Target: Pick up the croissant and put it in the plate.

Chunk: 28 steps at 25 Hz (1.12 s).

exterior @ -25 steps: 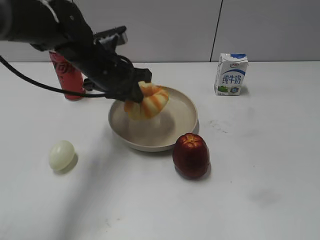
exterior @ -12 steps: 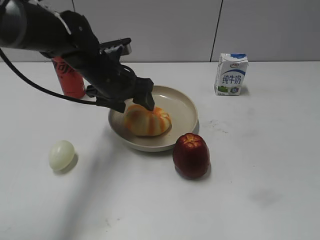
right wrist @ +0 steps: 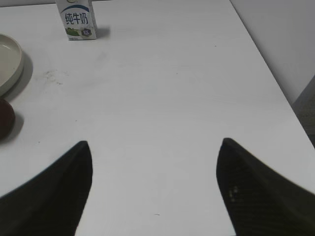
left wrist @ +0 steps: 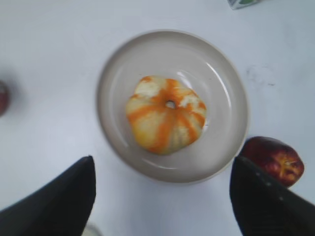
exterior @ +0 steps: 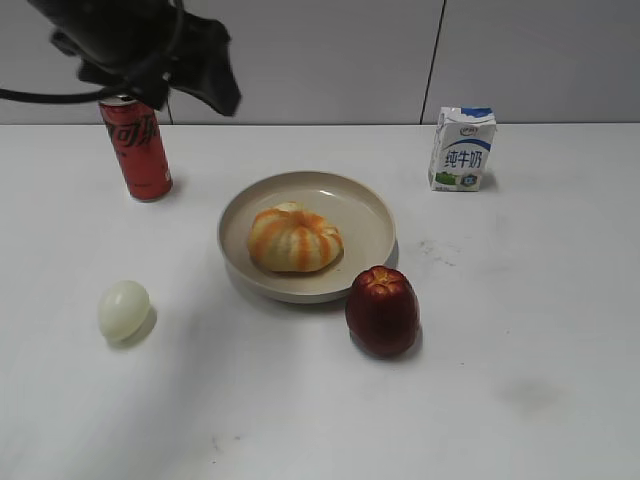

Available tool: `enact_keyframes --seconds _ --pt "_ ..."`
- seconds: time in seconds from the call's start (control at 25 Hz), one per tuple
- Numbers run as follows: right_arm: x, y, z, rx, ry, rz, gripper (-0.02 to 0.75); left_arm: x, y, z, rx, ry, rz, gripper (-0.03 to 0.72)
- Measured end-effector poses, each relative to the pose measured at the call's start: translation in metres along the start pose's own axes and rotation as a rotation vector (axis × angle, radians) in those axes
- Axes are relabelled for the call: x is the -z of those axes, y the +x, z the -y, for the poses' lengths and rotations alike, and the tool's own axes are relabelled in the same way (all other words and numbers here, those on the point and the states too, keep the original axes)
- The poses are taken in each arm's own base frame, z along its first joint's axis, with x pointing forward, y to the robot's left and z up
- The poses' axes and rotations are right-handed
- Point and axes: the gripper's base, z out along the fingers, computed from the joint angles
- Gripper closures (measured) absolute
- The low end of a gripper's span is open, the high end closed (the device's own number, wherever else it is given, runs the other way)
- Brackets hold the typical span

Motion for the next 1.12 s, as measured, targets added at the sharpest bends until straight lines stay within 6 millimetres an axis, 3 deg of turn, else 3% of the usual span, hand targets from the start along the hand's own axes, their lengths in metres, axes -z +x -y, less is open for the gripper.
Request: enact_keyframes --seconds 0.28,0.44,0.6,0.8,0.96,1.12 --pt "0.0 0.0 0.0 0.0 0.0 0.0 0.146 0.091 0.029 -0.033 0.067 -0.183 -0.007 0.067" --pt "0.0 0.0 0.0 0.0 0.0 0.0 0.146 0.124 0.072 -0.046 0.152 -0.254 0.019 0.079" --pt "0.0 0.0 0.0 0.0 0.0 0.0 0.146 0.133 0.135 -0.05 0.247 -0.318 -0.002 0.085" --pt "0.0 0.0 0.0 0.0 0.0 0.0 0.146 0.133 0.206 -0.03 0.265 -0.352 0.09 0.09" --pt "0.0 0.0 0.0 0.0 0.0 0.0 0.146 0.138 0.25 -0.011 0.238 -0.376 0.197 0.092" --pt "0.0 0.0 0.0 0.0 0.0 0.0 0.146 0.148 0.279 0.005 0.198 -0.407 0.345 0.097"
